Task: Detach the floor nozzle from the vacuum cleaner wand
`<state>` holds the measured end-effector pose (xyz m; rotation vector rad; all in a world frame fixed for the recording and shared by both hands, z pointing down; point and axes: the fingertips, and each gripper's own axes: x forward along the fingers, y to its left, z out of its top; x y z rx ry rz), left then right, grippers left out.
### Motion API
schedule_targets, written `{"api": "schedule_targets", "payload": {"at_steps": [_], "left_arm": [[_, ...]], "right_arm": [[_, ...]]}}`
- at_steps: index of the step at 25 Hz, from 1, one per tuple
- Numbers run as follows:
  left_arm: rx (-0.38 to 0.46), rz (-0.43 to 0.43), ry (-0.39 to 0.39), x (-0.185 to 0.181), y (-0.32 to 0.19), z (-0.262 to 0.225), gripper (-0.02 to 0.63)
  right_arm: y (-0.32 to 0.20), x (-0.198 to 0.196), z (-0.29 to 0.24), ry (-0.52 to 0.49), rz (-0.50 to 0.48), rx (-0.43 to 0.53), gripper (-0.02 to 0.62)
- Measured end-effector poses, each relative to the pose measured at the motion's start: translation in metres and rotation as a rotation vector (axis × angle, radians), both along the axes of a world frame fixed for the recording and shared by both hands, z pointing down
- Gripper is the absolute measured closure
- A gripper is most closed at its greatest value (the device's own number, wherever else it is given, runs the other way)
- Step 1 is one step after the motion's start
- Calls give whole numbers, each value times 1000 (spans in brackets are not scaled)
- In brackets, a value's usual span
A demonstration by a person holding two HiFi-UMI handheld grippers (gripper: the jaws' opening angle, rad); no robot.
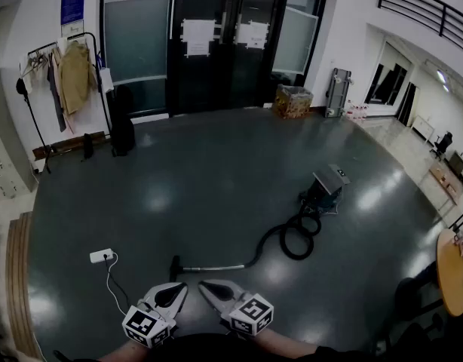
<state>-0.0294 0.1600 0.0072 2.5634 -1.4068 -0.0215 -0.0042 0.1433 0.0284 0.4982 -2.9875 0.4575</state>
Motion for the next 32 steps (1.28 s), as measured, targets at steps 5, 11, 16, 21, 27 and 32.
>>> {"api": "schedule_targets", "payload": {"at_steps": [5,11,16,21,27,32], "left_arm": [[-6,-17,-15,-4,-1,-1,606],[-6,-5,-15,-4,3,4,606],[-8,-8,-27,2,5,7,605],[-28,-14,-39,12,0,10,606],[-23,-59,-74,27,-14,8,606],[-36,-101,-87,38,-27,5,606]], "right_arm": [[1,-1,-3,-1,-2,1,594],[1,-1,-8,-25,5,7,594],[1,8,-6,-34,20,9,594],[-4,21,-3,-32,19,-2,594],[-18,45,-4,-49,-2,-17,594],[-34,61,-3,-65,-16,-27,594]]}}
